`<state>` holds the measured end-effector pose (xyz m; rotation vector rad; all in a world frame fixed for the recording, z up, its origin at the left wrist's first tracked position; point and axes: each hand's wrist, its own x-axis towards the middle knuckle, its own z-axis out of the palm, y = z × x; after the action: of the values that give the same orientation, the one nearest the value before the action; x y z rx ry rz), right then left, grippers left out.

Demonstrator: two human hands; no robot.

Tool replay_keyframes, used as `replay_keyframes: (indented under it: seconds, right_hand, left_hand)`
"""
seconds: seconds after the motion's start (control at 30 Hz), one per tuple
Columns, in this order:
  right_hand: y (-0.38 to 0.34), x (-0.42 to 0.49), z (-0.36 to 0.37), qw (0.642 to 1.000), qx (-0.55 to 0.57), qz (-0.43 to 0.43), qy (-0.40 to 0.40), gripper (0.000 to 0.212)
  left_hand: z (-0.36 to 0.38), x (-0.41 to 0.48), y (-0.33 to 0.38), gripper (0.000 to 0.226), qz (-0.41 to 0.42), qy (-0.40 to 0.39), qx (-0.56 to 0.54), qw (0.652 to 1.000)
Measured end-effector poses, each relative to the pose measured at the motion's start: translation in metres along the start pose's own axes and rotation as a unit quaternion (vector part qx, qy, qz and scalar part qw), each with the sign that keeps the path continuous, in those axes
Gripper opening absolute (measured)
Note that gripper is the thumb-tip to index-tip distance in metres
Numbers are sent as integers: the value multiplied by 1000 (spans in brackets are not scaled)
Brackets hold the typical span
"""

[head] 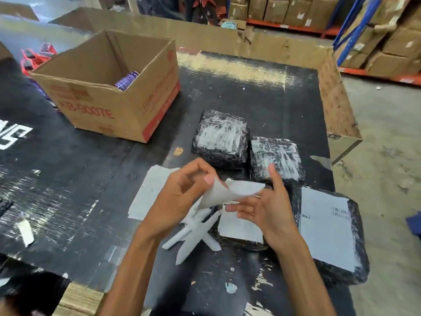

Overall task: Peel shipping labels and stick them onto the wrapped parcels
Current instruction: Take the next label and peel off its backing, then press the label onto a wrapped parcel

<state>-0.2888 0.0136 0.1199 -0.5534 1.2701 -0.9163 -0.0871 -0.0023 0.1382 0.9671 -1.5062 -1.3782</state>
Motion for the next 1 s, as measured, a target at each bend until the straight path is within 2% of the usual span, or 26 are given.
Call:
replay_keyframes:
  seconds: [0.07, 0.13, 0.2, 0.3, 0.4, 0.47, 0.53, 0.67, 0.77, 0.83, 0.87, 0.93, 1.0]
  right_hand:
    - [-8, 3, -8, 999, -26, -10, 32, 88]
    - [-16, 3, -17, 995, -62, -47, 69, 63]
    - [-23, 2, -24, 991, -68, -90, 78, 30]
    - [-32, 3, -30, 985, -52, -130, 98, 15]
    - [-40, 8, -30, 973, -47, -182, 133, 19]
    - [-46, 12, -27, 966, -60, -211, 136, 20]
    - [-47, 17, -21, 958, -86, -237, 137, 19]
    - [-51, 36, -11, 924, -151, -289, 198, 19]
    - [-58, 47, -5, 912, -164, -308, 217, 13]
    - [-60, 58, -1, 911, -169, -313, 209, 10]
    - [-61, 65, 1, 909, -178, -314, 208, 8]
    - [-63, 84, 6, 899, -214, -316, 216, 5]
    - [-64, 106, 9, 886, -263, -305, 227, 11]
  left_hand:
    - [3, -2, 2, 14, 10, -52, 44, 998]
    - [4, -3, 4, 11, 24, -85, 101, 991]
    - [5, -3, 2, 10, 33, -79, 151, 985]
    - [6, -6, -6, 38, 51, -24, 231, 971]
    - [7, -5, -10, 53, -10, 20, 260, 965]
    - [6, -1, -13, 37, -41, 8, 232, 972]
    - [5, 2, -15, 16, -32, -16, 192, 981]
    - [2, 11, -14, 26, -25, -27, 145, 989]
    - [-3, 21, -14, 27, -26, -27, 120, 992]
    - [-5, 33, -17, 19, -48, 14, 83, 995]
    - [-5, 41, -20, 23, -58, 52, 82, 994]
    - [-4, 62, -32, 23, -60, 133, 128, 981]
    - [-3, 85, -42, 20, -49, 199, 199, 958]
